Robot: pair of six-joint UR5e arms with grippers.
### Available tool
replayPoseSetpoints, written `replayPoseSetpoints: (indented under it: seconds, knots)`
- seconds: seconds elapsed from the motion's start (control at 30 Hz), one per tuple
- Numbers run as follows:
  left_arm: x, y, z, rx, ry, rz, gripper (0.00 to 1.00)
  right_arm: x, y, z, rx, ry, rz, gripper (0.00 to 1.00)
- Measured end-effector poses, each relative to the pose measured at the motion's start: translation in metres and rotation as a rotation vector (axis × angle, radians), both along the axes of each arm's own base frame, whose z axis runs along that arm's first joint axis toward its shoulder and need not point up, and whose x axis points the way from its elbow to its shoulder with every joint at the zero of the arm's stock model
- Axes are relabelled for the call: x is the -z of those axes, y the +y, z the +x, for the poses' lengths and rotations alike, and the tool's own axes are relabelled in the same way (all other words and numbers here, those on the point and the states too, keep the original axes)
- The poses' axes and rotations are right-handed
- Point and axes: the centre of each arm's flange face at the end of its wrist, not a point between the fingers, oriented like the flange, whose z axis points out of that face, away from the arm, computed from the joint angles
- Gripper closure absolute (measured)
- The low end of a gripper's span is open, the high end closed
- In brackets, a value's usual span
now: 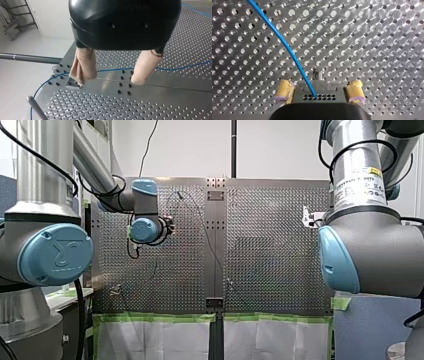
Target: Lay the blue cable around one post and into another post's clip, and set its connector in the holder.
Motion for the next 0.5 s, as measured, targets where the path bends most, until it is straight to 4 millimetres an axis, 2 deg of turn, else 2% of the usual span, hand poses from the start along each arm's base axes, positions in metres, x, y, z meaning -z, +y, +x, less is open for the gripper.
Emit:
replayPoseSetpoints:
  seconds: [0.5]
  knots:
    - [-0.0001, 0.0027, -0.0002, -0.034, 0.001, -0.006, 0.00, 0.0005, 0.0011, 0.0028, -0.006, 0.001, 0.004, 0.00]
